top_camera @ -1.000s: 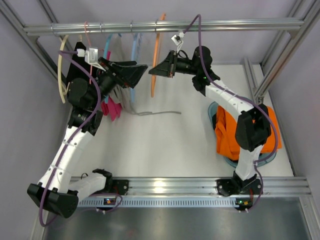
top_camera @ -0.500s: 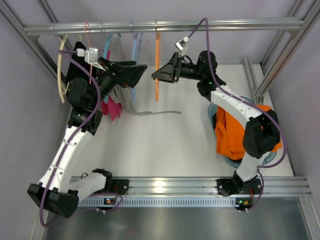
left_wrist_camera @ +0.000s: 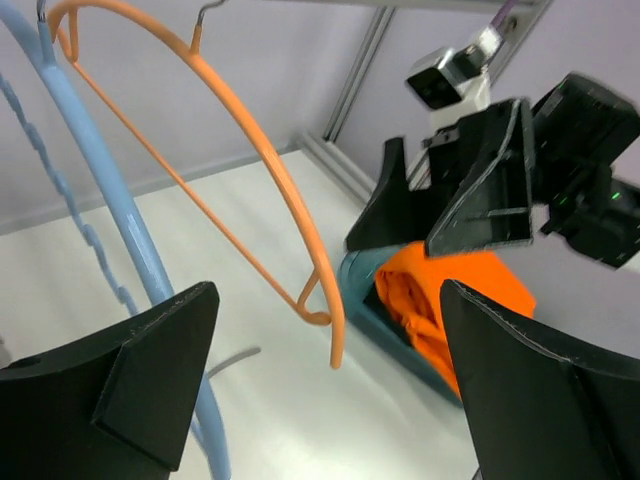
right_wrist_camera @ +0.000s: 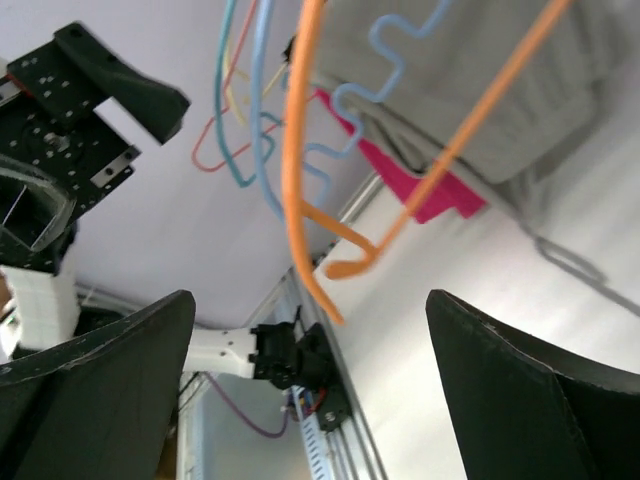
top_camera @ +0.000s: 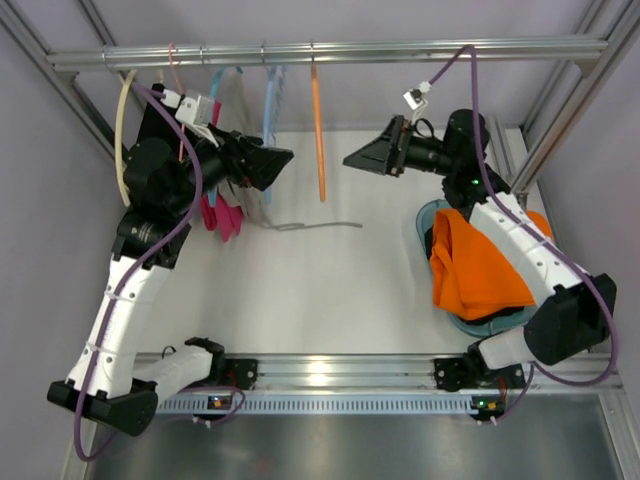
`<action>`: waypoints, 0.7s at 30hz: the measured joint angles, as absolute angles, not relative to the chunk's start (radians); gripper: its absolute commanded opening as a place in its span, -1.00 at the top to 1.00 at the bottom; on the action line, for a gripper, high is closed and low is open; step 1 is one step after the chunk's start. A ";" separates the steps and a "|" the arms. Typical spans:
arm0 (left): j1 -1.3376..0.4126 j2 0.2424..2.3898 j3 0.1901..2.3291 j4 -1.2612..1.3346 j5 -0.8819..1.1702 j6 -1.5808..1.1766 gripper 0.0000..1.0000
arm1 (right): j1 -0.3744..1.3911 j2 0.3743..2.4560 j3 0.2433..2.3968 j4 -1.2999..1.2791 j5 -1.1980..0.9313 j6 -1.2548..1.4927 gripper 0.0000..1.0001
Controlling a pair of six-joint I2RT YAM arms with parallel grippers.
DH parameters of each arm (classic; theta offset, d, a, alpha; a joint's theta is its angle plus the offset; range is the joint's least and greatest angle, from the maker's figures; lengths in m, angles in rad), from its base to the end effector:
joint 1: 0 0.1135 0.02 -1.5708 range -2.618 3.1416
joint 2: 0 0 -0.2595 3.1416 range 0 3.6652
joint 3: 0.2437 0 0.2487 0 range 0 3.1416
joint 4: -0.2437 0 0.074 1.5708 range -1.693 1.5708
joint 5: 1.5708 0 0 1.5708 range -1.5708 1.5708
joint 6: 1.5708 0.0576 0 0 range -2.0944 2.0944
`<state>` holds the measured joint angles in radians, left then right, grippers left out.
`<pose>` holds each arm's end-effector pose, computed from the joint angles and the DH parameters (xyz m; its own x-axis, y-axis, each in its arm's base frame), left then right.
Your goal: Remove the trousers from the hanger
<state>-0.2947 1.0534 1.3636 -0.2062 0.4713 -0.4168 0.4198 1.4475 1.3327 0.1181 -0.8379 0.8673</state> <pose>0.2104 -0.0912 0.4829 -0.1889 -0.3196 -0.9285 0.6720 0.6474 -0.3595 0.2997 0.1806 0.4034 -0.7236 0.2358 -0.6488 -0.6177 0.1982 0.7610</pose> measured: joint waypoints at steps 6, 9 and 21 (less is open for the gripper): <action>-0.273 1.052 1.410 -0.443 0.486 -0.268 -0.97 | 0.233 1.293 1.247 -0.089 -0.807 0.661 -0.99; -0.269 1.051 1.412 -0.566 0.477 -0.216 -0.96 | 0.204 1.203 1.196 -0.197 -0.785 0.542 -0.99; -0.268 0.904 1.368 -0.783 0.332 -0.110 -0.96 | 0.169 0.857 1.004 -0.373 -0.791 0.372 -0.99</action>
